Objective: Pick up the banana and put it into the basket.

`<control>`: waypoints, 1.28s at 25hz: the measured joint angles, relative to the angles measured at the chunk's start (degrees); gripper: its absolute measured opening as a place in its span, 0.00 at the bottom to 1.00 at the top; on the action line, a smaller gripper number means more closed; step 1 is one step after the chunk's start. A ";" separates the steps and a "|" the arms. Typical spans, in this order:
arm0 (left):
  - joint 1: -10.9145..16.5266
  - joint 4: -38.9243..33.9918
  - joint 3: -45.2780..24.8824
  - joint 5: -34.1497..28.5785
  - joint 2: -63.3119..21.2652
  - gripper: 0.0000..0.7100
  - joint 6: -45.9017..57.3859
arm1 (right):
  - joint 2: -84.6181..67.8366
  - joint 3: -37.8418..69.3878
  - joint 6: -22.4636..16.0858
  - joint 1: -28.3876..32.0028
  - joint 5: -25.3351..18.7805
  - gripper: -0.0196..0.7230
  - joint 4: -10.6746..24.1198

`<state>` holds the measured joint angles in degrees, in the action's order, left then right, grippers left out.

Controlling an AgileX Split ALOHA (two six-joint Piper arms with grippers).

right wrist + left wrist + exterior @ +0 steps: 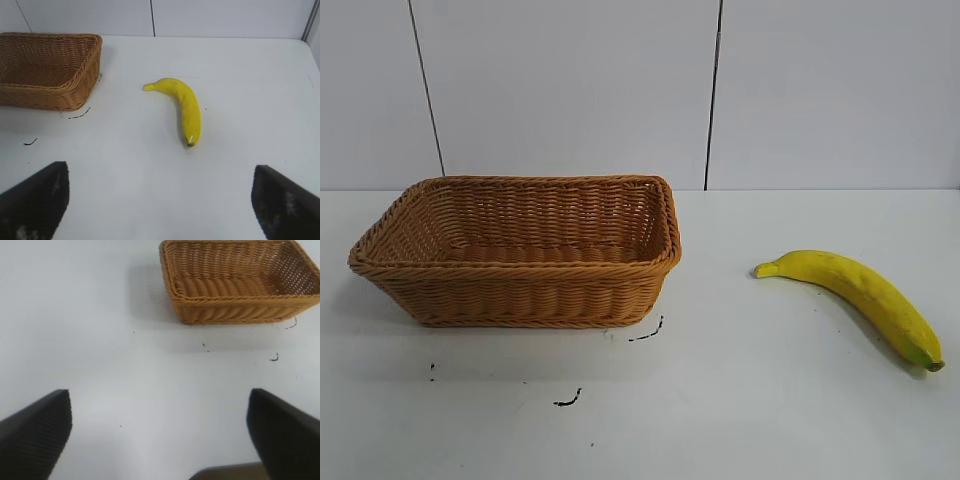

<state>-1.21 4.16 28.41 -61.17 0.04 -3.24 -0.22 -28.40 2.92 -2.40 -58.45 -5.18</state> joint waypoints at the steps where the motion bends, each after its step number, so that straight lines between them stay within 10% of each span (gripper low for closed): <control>1: 0.00 0.00 0.00 0.00 0.00 0.97 0.00 | 0.00 0.00 0.00 0.00 0.00 0.96 0.00; 16: 0.00 0.00 0.00 0.00 0.00 0.97 0.00 | 2.37 -2.15 -0.89 0.00 -1.03 0.96 0.05; 32: 0.00 0.00 0.00 0.00 0.00 0.97 0.00 | 54.73 -25.37 2.18 0.00 -1.18 0.96 0.05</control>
<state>-1.21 4.16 28.41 -61.17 0.04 -3.24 54.51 -53.77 5.10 -2.40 -59.63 -5.12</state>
